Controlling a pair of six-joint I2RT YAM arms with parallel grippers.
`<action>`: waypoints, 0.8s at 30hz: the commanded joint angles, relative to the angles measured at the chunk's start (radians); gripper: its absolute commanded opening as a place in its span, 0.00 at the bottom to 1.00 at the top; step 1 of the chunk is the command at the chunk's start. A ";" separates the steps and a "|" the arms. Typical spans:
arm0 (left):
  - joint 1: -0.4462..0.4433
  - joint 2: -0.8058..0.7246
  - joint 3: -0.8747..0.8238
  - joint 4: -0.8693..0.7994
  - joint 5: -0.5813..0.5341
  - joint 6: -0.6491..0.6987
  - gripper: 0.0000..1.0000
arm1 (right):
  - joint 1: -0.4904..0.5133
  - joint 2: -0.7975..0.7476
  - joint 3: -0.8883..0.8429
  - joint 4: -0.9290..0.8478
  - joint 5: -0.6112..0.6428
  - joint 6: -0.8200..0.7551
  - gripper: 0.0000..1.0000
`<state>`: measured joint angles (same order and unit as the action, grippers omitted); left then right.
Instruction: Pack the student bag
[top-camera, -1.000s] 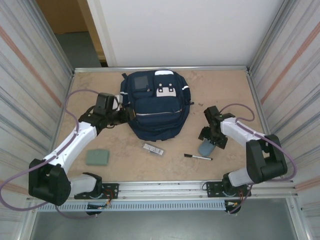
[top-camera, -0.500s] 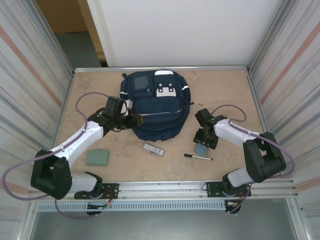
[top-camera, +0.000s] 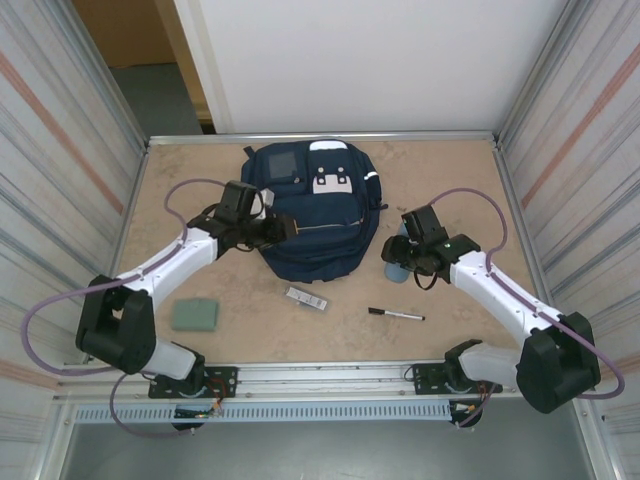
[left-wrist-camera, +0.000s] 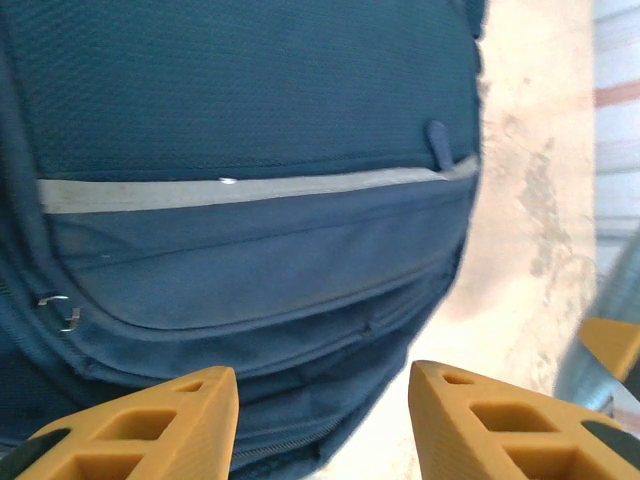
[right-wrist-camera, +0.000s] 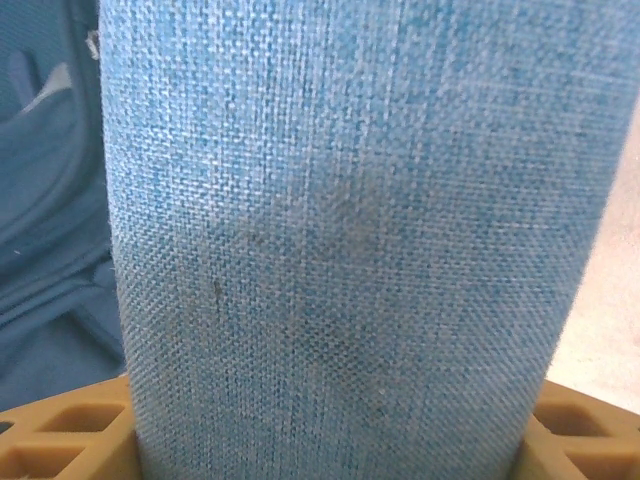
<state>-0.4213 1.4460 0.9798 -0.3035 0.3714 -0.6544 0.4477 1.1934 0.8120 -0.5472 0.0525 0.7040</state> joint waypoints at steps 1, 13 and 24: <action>-0.004 0.022 0.018 -0.033 -0.149 -0.045 0.50 | 0.005 -0.008 0.045 0.027 -0.010 -0.040 0.55; 0.014 0.226 0.059 0.065 -0.220 0.054 0.50 | 0.010 -0.025 -0.045 0.123 -0.057 -0.024 0.52; 0.037 0.171 0.081 0.165 -0.075 0.122 0.04 | 0.023 -0.034 -0.061 0.129 -0.088 -0.029 0.48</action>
<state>-0.3958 1.6691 1.0164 -0.1783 0.2539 -0.5835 0.4553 1.1683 0.7609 -0.4454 -0.0090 0.6872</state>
